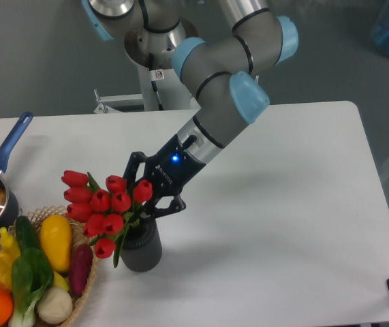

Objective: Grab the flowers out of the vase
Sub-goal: 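Lift the tulip bunch straight up out of the black vase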

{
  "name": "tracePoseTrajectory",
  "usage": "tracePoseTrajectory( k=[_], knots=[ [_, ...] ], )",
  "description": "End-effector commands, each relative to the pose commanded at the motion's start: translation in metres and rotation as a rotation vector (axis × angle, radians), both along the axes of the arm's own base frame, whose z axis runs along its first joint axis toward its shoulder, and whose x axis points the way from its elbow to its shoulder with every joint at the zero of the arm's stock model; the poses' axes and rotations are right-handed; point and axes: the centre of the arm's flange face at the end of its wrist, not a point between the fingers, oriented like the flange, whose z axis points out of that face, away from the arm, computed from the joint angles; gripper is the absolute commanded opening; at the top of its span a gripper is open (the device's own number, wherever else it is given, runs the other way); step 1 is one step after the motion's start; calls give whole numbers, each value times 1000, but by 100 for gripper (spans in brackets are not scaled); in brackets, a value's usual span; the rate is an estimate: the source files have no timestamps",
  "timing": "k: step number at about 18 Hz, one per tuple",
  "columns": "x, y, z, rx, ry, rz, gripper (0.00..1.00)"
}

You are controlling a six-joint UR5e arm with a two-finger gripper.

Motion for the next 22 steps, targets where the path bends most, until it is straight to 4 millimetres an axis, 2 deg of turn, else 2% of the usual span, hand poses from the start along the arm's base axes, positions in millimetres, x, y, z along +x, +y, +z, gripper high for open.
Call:
tracePoseTrajectory(
  k=[16,22],
  knots=[
    [-5,-27,61,162,-89,62,37],
    [-5,-32,70,169,-110,81,37]
  ],
)
